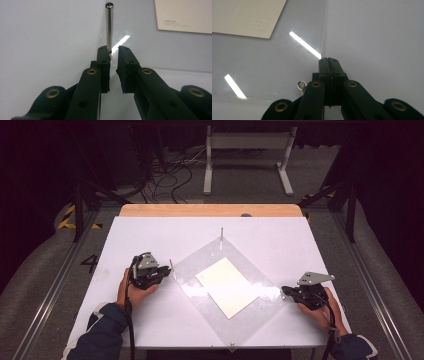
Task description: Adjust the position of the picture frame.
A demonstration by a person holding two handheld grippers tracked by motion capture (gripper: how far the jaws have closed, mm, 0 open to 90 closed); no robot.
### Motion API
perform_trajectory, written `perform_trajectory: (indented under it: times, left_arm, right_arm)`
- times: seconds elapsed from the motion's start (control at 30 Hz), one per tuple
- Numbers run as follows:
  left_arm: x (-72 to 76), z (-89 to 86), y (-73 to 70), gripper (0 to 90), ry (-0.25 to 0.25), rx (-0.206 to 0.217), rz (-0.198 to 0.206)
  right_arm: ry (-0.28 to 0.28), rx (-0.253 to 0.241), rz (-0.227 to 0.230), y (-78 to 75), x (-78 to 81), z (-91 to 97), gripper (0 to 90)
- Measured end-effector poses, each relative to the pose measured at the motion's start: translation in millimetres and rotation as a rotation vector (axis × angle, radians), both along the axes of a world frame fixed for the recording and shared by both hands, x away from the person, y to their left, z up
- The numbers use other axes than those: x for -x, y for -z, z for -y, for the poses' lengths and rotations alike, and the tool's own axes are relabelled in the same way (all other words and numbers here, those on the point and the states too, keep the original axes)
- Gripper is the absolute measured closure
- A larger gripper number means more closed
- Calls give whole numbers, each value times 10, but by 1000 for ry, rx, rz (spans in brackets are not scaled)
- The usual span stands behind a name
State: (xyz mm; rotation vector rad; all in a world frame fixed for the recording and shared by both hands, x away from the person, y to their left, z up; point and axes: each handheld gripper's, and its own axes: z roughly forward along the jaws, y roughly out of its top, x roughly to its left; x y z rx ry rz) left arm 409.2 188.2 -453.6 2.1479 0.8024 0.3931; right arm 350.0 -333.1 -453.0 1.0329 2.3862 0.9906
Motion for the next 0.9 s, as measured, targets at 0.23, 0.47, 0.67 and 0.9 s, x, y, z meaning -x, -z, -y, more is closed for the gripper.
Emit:
perform_trajectory:
  times: [0.23, 0.47, 0.67, 0.9]
  left_arm:
    - [227, 124, 67, 805, 66, -39, -29]
    - [338, 408, 108, 802, 84, -115, 0]
    - [343, 452, 119, 799, 84, -156, 59]
    - [266, 489, 122, 811, 64, -178, 90]
  right_arm:
    - [14, -15, -7, 6, 10, -4, 900]
    - [29, -41, -5, 26, 40, 3, 900]
    - [13, -32, 2, 27, 99, -32, 900]
    - [8, -35, -10, 22, 168, -65, 900]
